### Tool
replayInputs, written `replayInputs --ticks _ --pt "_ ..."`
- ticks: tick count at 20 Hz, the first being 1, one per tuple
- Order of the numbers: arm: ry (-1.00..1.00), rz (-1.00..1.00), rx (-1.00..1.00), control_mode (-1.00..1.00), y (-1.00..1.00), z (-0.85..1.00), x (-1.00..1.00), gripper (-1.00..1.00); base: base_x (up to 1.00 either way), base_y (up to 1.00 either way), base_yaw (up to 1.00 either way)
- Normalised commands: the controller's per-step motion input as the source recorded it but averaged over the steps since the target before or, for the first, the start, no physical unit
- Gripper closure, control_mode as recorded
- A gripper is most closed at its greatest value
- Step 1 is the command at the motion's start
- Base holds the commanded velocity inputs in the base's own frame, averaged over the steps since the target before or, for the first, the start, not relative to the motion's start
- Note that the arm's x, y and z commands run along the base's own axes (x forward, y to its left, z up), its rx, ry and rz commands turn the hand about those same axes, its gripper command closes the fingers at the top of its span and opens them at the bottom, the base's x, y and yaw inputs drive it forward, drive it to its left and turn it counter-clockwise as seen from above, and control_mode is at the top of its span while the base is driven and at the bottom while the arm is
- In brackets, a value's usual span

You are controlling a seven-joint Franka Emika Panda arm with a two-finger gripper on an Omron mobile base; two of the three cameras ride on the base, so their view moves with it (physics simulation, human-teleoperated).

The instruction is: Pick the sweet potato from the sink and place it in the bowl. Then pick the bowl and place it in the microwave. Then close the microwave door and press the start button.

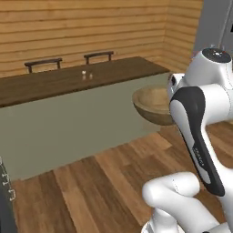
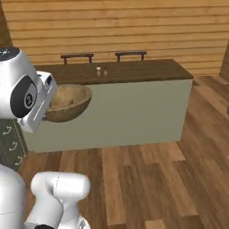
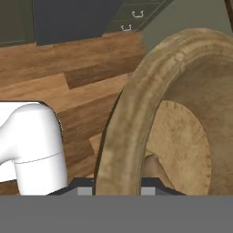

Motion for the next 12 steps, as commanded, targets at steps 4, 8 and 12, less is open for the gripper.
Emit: replayInputs --ticks 4,8,12 --pt "0.00 0.00 0.00 1.00 0.00 0.00 0.00 1.00 0.00 0.00 -0.91" --pt "0.00 0.00 0.00 1.00 0.00 0.00 0.00 1.00 0.00 0.00 -0.89" --pt "0.00 0.00 0.00 1.00 0.00 0.00 0.00 1.00 0.00 0.00 -0.86"
